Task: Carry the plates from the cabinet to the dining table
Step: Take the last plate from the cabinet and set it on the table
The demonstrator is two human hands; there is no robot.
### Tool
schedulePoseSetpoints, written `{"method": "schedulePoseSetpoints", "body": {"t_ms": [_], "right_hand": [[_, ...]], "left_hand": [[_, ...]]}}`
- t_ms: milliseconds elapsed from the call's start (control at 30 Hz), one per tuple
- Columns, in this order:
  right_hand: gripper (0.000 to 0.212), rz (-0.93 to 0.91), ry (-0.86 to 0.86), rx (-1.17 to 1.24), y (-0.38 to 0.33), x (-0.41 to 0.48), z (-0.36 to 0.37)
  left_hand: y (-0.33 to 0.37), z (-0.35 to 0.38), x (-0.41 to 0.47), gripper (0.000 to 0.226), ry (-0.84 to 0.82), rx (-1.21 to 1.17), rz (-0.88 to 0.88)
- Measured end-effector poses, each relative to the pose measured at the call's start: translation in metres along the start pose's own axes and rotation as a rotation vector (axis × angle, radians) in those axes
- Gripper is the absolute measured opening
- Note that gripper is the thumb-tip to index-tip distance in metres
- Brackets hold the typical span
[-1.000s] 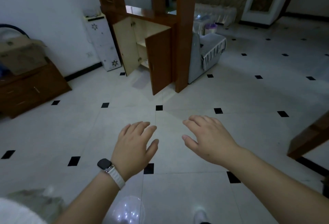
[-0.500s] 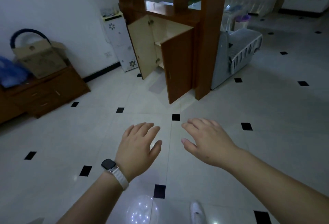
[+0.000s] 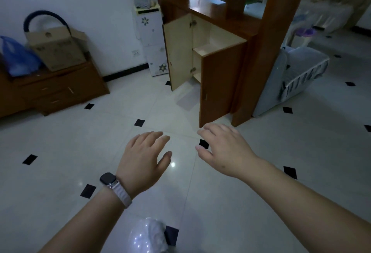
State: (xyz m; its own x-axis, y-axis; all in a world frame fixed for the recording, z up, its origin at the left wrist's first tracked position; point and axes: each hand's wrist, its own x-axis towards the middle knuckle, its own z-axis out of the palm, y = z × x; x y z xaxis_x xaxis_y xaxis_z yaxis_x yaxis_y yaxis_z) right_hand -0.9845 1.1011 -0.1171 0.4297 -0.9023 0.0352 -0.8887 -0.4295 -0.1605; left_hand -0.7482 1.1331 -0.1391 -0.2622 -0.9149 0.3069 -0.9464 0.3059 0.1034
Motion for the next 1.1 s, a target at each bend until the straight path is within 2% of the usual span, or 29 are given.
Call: {"method": "schedulePoseSetpoints", "body": {"t_ms": [200, 400, 633, 1100], "right_hand": [[0.05, 0.031, -0.02, -0.031, -0.004, 0.1, 0.017], [0.053, 0.084, -0.041, -0.045, -0.028, 0.22, 0.025], [0.054, 0.146, 0.012, -0.091, -0.059, 0.348, 0.009], [0.06, 0.212, -0.007, -0.053, -0.038, 0.486, 0.024]], "left_hand": [[-0.072, 0.029, 0.065, 0.043, 0.008, -0.041, -0.015], [-0.177, 0.046, 0.147, 0.043, 0.019, -0.094, 0.002], [-0.293, 0.049, 0.238, 0.041, 0.024, -0.088, 0.073], [-0.382, 0.094, 0.366, 0.041, -0.007, -0.119, 0.148]]}}
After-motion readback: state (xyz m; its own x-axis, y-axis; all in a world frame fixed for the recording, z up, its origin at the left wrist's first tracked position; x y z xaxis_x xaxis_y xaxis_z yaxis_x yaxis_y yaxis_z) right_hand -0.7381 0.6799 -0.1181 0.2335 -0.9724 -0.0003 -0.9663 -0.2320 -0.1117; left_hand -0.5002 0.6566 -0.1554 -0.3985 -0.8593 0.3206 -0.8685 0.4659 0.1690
